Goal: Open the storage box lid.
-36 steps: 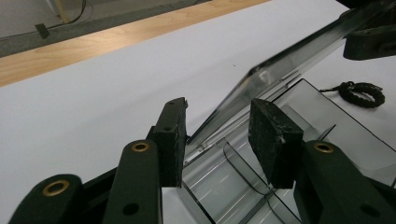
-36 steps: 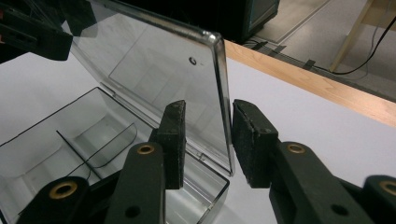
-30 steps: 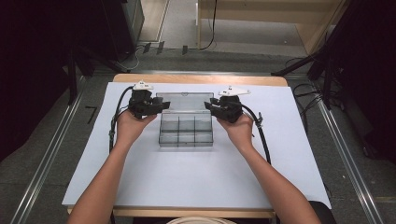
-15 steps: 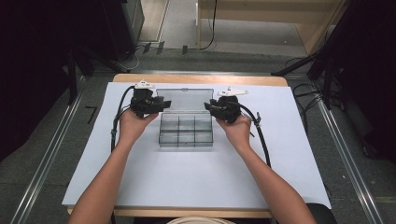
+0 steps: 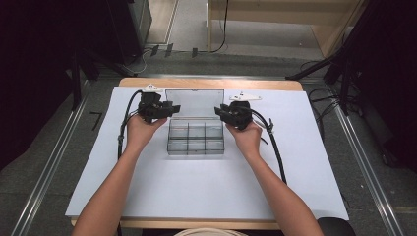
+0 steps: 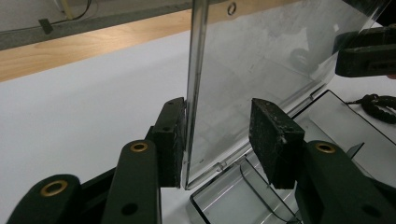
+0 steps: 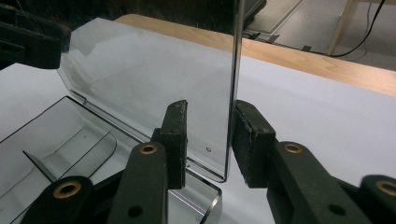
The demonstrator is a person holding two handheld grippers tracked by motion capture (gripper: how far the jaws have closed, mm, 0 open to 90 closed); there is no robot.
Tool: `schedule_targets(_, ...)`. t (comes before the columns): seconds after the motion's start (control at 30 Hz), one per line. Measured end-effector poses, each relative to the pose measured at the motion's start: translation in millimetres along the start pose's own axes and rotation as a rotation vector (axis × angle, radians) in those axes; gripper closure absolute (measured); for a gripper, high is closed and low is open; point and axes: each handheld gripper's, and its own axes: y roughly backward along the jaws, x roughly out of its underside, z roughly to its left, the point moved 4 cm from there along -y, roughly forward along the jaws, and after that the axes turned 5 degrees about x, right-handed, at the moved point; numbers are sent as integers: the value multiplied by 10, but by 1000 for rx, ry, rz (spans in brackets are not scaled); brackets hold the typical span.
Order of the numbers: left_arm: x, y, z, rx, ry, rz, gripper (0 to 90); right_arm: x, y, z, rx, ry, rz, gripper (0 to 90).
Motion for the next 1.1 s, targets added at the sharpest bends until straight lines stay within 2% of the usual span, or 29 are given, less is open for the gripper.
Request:
schedule_targets(0.3, 12, -38, 55, 3, 24, 3, 555, 38, -80, -22, 1, -58, 0, 665)
schedule_targets(0.37, 10, -40, 62, 15, 45, 1, 543, 51, -101, -28, -1, -71, -1, 669)
schedule_targets(0.67, 19, -79, 70, -9, 38, 6, 540, 68, -129, -29, 1, -82, 6, 662)
schedule_targets(0.73, 30, -100, 64, -36, 7, 16, 540, 71, -140, -31, -1, -90, 6, 659)
schedule_targets(0.77, 33, -115, 65, -41, 6, 16, 538, 72, -149, -37, -4, -94, 7, 660)
schedule_targets(0.87, 35, -132, 87, -31, 23, 9, 537, 82, -158, -42, -3, -96, 15, 660)
schedule_targets(1.1, 54, -173, 113, -33, 29, 20, 535, 94, -182, -53, -6, -106, 20, 652)
